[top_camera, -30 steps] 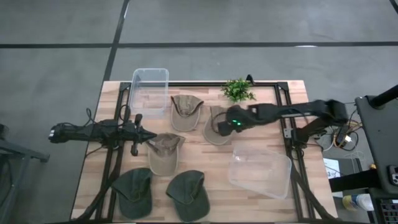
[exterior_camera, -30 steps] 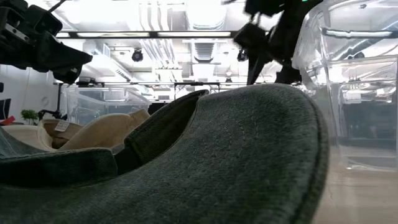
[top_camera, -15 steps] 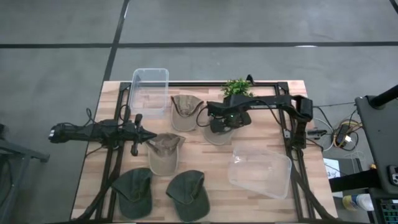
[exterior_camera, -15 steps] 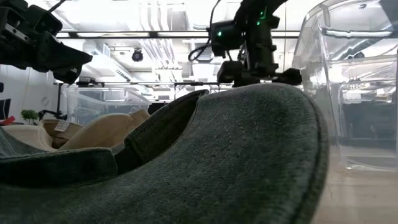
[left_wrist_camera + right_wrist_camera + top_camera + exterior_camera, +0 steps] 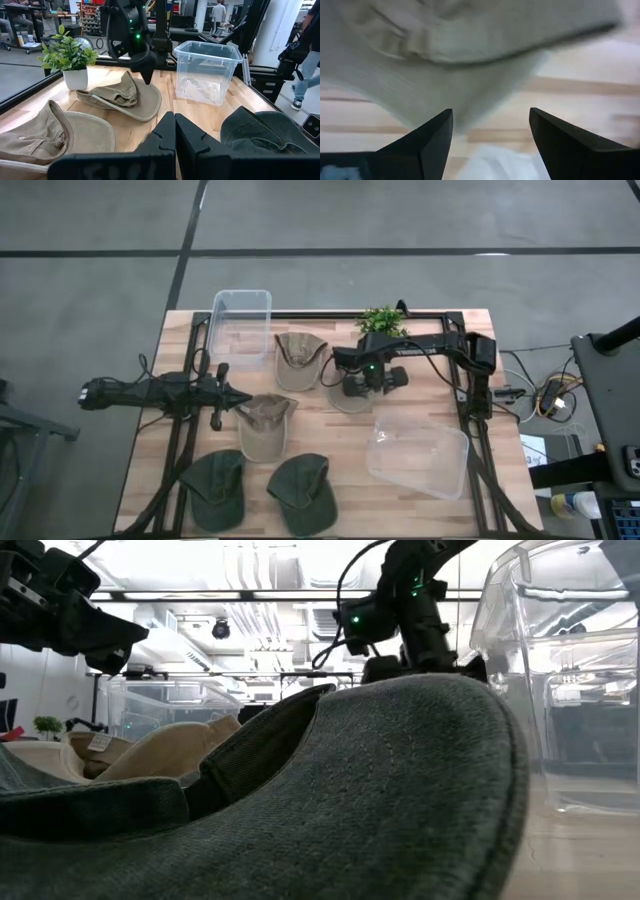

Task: Pick & Place hat
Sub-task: Put the top right brown cap into the bottom transparent bin

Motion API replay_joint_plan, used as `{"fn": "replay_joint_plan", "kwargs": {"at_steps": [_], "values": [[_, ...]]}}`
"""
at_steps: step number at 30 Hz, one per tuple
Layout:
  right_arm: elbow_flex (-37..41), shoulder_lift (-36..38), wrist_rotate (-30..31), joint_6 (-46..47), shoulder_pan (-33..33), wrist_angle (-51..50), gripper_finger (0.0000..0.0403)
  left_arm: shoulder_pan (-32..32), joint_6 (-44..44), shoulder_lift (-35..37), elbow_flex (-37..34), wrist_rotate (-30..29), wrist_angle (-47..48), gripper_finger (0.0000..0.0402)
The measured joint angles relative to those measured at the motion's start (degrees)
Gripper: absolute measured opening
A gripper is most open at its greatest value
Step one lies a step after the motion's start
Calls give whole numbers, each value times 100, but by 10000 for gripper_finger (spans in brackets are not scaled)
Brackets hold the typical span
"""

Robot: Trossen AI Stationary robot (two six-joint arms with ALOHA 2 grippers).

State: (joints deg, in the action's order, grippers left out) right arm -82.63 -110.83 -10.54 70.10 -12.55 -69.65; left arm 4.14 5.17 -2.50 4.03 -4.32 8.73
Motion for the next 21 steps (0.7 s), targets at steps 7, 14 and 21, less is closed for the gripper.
{"fn": "replay_joint_plan", "kwargs": {"at_steps": [7,14,21], "values": [[28,-250,-179,0,-69,303,241,2,-1,-2,-2,0,-7,0],[39,-340,-125,-232,-71,551,218,0,-1,0,-2,0,-9,0],[48,-327,8,-320,-86,531,128,2,-2,0,-2,0,-11,0]]}}
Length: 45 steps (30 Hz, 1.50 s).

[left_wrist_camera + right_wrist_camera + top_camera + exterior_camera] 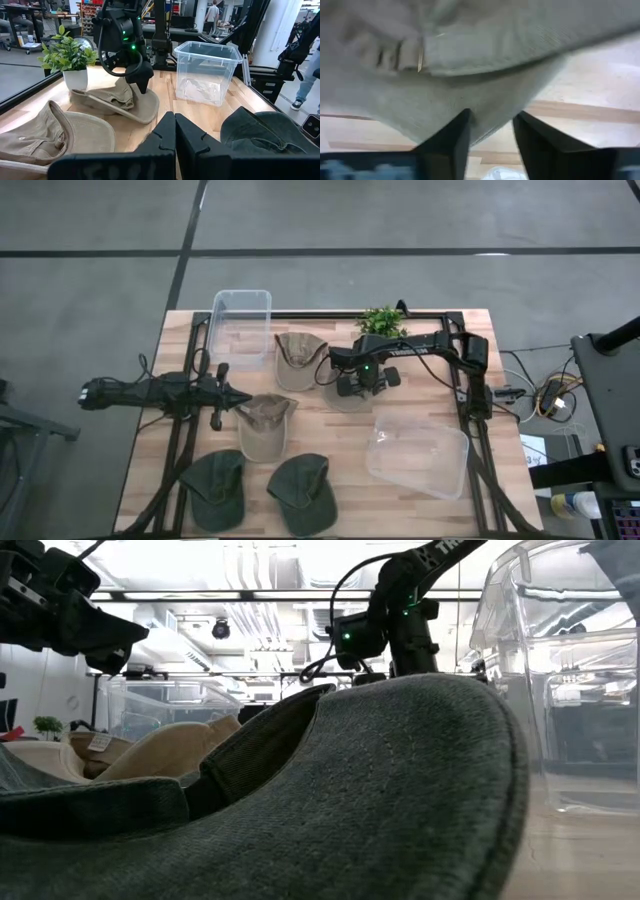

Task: Pick & Place hat
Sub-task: Put the top right brown cap into the bottom transparent bin

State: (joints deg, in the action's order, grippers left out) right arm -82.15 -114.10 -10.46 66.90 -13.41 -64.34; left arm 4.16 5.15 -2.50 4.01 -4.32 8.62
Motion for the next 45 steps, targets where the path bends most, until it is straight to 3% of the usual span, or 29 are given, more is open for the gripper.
{"fn": "replay_joint_plan", "kwargs": {"at_steps": [4,6,18,34,45], "values": [[0,4,89,-170,0,9,37,0,1,0,0,0,0,0],[-2,14,100,-258,0,8,21,0,0,0,0,0,0,0],[-133,627,213,-590,13,-152,11,-1,0,0,0,0,0,0],[-872,1833,722,-1787,54,-1441,11,0,0,0,0,0,-2,0],[-2247,2535,724,-3132,72,-2553,11,-2,2,-2,0,0,-2,0]]}}
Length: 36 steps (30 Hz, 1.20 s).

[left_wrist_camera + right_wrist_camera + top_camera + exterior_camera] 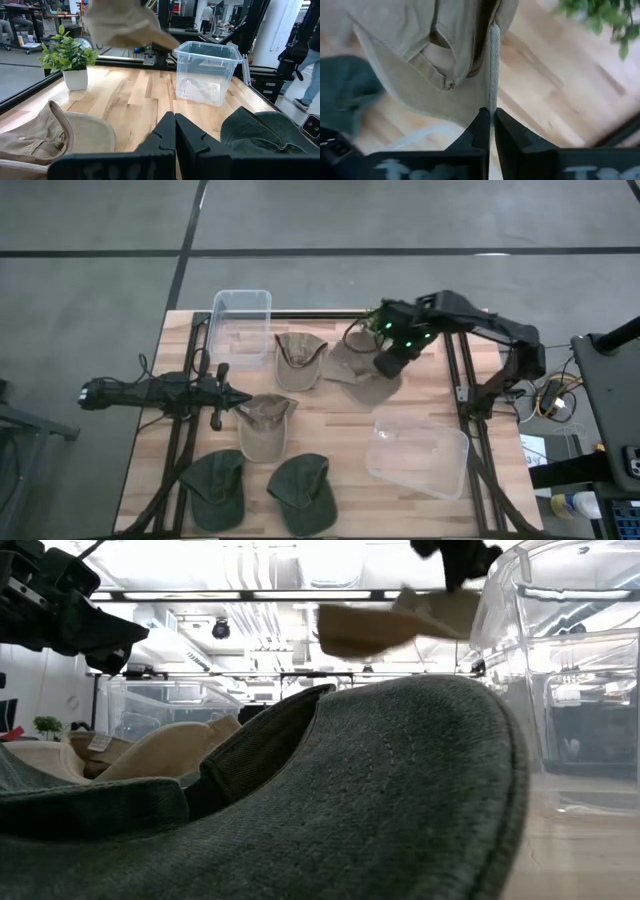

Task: Pick & Place hat
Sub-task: Put the top right brown cap into the bottom transparent bin

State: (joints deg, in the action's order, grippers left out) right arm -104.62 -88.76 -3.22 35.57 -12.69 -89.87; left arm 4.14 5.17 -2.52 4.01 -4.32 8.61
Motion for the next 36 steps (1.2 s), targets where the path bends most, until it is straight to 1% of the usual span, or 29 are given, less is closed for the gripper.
{"fn": "replay_joint_plan", "kwargs": {"at_steps": [4,7,12,15,20,24,28,32,36], "values": [[-509,223,-481,-83,144,-14,11,0,0,-1,0,0,2,0],[-775,387,-643,5,471,-14,11,0,0,-1,0,0,1,0],[-838,666,-691,118,1340,-15,11,1,-1,1,1,0,1,0],[-718,783,-468,486,1991,-16,11,2,-2,2,2,0,2,0],[-246,895,-187,993,2964,-13,11,2,0,0,2,0,2,0],[316,1029,-124,1439,3479,-18,11,0,0,2,2,0,1,0],[997,1186,-117,1713,3689,-13,11,2,-1,-1,2,0,2,0],[1664,1360,-155,1938,3759,-15,11,1,0,-1,2,0,2,0],[2180,1464,-538,2140,3759,-21,11,1,-1,1,2,0,1,0]]}}
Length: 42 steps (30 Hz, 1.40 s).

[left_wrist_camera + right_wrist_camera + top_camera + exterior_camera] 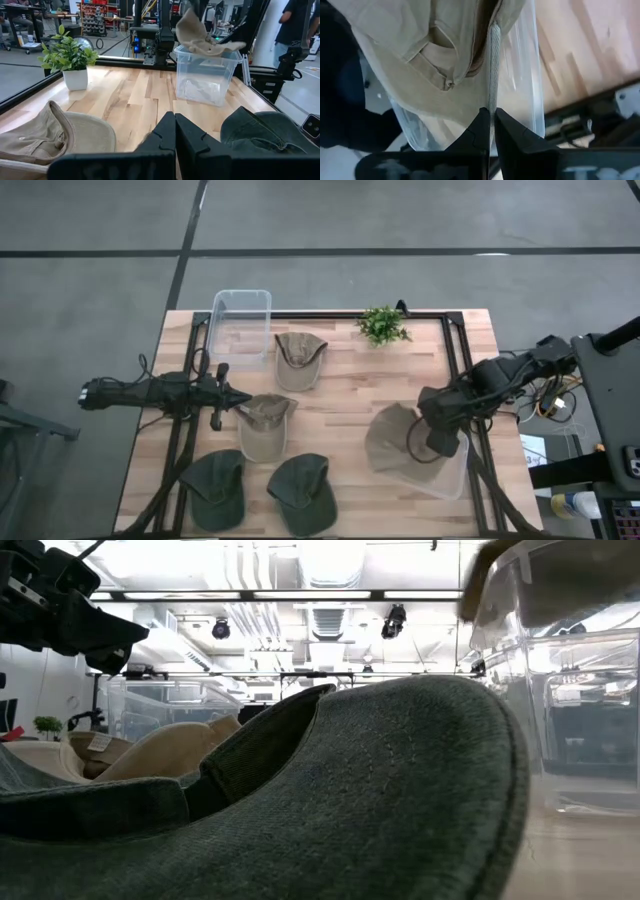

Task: Pick & Place hat
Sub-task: Put the top right brown cap into the bottom transparent bin, then put the bottom brown cap into the bottom transparent bin

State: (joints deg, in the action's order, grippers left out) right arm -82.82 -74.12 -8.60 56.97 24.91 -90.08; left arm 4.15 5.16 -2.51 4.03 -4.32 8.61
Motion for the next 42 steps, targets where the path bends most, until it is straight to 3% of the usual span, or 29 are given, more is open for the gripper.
{"fn": "replay_joint_plan", "kwargs": {"at_steps": [8,25,29,38,42], "values": [[562,-151,-522,-143,11,6,11,1,1,-2,0,0,1,0],[825,-277,-331,359,9,215,17,0,1,0,-17,0,-26,0],[825,-277,-300,439,7,217,56,-1,1,0,-20,0,-25,0],[825,-277,-173,504,-5,203,192,1,1,0,-13,1,-14,0],[815,-262,-168,665,-7,205,215,-1,1,0,-17,0,-27,0]]}}
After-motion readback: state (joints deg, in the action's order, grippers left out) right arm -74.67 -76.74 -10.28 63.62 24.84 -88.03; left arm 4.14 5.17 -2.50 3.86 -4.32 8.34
